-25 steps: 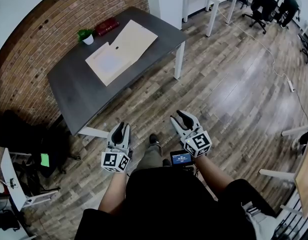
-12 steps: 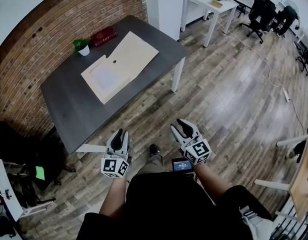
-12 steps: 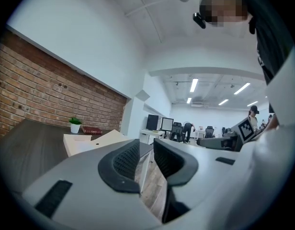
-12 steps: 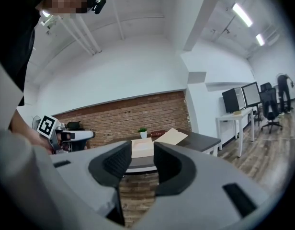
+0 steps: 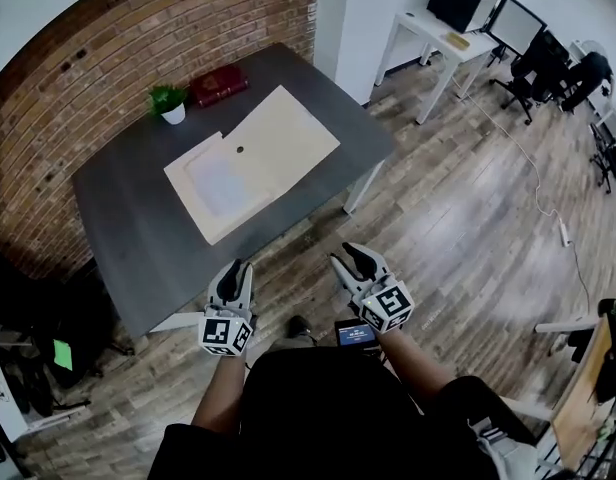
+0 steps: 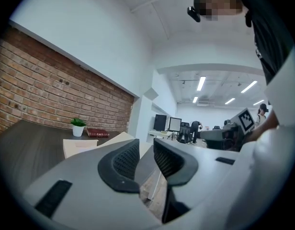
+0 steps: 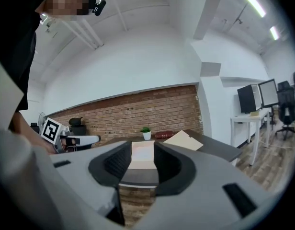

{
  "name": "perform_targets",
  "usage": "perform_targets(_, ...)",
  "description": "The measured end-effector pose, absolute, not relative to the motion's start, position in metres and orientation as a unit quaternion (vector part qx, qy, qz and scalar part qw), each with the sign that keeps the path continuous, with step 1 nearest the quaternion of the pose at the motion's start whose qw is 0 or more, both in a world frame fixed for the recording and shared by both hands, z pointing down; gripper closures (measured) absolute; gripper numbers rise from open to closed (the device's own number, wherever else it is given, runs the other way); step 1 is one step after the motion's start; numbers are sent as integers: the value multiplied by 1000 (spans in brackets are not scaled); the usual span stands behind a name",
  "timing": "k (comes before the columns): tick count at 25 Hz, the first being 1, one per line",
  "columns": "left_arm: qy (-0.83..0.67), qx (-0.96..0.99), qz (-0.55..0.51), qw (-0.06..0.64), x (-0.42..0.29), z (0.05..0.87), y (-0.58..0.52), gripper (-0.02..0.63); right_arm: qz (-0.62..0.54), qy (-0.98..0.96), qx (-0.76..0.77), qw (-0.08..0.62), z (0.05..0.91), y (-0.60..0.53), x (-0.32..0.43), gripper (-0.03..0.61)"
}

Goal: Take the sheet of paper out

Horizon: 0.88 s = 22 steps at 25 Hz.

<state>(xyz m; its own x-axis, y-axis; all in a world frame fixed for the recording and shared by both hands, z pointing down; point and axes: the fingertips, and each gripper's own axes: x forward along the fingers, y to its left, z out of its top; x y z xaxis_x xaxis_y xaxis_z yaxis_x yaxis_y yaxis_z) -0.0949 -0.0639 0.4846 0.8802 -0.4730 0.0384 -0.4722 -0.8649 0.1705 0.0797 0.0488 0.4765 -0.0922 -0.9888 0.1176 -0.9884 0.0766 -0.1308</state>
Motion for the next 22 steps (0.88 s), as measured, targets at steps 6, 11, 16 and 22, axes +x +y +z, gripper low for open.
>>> perform_targets(6,-257,964,0,74,-83,487,-107,528,-94,757,-647,-7,471,-10,88,433)
perform_targets(11,-258,965,16,35,-75,489,-134,528,-93,770,-631,-5,465,-57,96,433)
perform_targets(16,-295,954,21,35,-73,495,-159,528,-95,796,-598,-7,468,-108,104,433)
perform_targets(22,-369,927,17,59,-68,500,-207,528,-105,831,-546,-13,481,-178,121,433)
